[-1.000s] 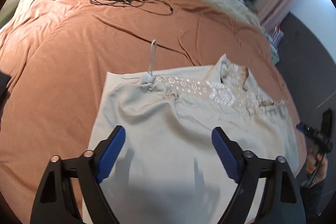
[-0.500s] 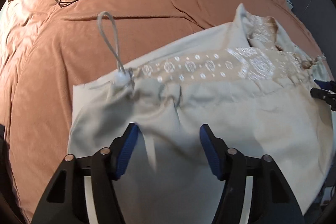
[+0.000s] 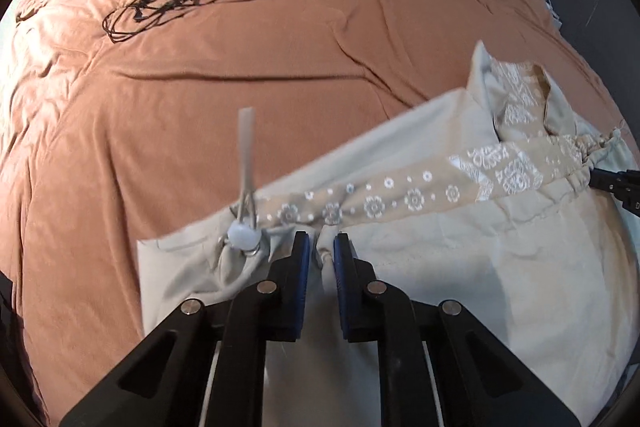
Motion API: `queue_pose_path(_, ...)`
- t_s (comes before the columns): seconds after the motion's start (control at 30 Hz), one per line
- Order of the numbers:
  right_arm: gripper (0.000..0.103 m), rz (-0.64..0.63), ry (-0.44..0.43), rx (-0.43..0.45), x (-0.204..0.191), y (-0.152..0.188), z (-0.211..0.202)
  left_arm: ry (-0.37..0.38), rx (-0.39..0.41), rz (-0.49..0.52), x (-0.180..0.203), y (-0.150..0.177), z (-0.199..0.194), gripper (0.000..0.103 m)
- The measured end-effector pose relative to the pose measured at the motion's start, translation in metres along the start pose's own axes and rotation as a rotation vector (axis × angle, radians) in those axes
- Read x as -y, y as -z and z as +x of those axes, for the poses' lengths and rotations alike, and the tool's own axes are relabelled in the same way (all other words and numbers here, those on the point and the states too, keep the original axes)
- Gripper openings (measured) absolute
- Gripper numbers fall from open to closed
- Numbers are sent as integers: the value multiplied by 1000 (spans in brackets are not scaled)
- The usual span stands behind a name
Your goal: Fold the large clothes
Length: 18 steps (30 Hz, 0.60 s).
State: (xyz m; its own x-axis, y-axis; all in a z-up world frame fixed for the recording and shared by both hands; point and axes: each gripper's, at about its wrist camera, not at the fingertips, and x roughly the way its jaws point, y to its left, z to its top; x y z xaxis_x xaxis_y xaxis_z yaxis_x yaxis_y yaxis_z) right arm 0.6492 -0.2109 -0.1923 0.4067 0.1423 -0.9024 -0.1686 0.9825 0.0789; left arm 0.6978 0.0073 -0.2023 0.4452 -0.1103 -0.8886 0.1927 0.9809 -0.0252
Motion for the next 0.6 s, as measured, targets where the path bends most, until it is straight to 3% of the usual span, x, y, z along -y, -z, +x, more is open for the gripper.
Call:
queue_pose_path(0.27, 3, 38, 11, 9, 4, -3, 1, 89, 28, -88, -17, -2, -34, 15)
queue_pose_path(0.33, 3, 37, 12, 12, 4, -1, -1, 73, 15, -105, -28, 1, -40, 24)
queue_pose_path(0.4, 3, 50, 1, 12, 6, 0, -2, 59, 7, -121, -37, 4, -38, 58)
queue_pose_path(0.43, 3, 54, -3, 12, 7, 0, -3, 52, 7, -124, -39, 6, -39, 63)
queue_pose_path(0.6, 4, 66, -7, 3, 9, 0, -2, 14, -12, -103, -44, 15, -23, 66)
